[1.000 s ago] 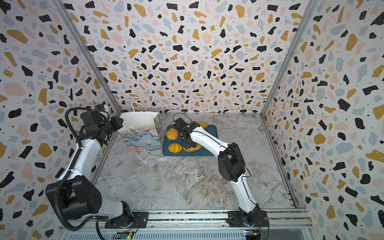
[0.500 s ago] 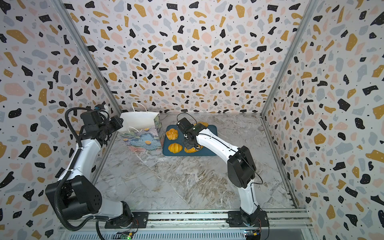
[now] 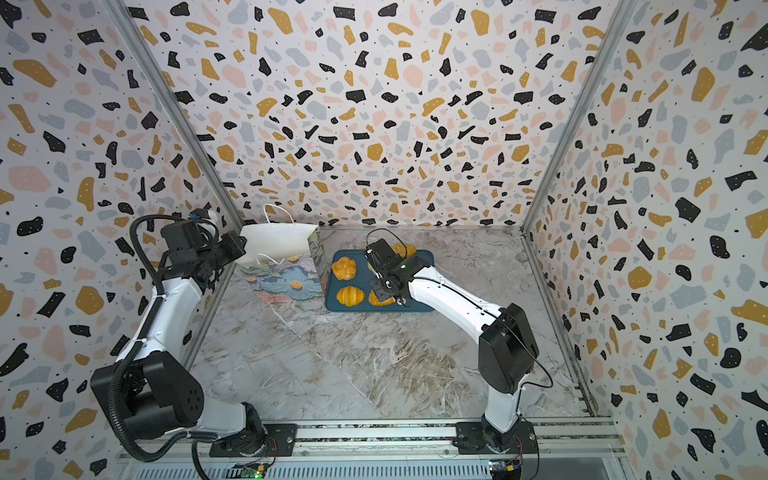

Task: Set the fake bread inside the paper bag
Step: 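Close the tongs with the right gripper around the smooth glossy golden bun, then lift the golden bun off the teal tray with the right gripper's tongs, then carry the golden bun in the tongs over the bag held by the left gripper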

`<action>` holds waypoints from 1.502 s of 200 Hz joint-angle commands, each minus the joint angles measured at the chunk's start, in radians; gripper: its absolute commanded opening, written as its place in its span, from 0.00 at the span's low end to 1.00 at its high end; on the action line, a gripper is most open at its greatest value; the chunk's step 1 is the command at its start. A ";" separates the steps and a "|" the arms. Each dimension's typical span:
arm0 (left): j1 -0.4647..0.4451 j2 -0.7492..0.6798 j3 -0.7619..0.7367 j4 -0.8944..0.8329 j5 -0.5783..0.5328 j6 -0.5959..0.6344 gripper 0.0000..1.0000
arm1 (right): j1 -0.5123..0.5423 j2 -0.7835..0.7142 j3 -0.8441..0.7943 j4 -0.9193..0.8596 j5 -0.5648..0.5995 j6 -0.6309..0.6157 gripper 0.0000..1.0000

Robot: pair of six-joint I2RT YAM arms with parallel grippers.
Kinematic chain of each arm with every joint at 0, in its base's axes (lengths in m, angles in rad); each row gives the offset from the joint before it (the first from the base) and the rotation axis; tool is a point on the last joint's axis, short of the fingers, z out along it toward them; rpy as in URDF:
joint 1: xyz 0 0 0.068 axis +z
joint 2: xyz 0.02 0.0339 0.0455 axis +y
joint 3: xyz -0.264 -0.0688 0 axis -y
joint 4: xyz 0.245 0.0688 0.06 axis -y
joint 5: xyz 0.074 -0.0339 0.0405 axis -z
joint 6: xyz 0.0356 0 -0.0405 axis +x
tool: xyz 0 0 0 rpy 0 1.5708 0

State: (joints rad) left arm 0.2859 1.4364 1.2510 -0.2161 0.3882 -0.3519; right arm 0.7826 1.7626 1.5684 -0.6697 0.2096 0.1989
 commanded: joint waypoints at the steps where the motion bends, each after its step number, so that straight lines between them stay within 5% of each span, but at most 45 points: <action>1: 0.002 -0.019 -0.015 0.040 0.024 0.005 0.00 | 0.000 -0.077 -0.012 0.081 -0.003 0.028 0.21; 161: 0.002 -0.021 -0.015 0.041 0.011 0.005 0.00 | 0.067 -0.301 -0.166 0.376 -0.067 0.032 0.19; 300: 0.002 -0.022 -0.015 0.040 0.005 0.002 0.00 | 0.145 -0.269 -0.084 0.487 -0.126 -0.074 0.19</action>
State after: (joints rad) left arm 0.2859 1.4361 1.2476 -0.2153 0.3840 -0.3519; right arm 0.9184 1.4963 1.4128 -0.2523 0.0982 0.1555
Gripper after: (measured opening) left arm 0.046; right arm 0.265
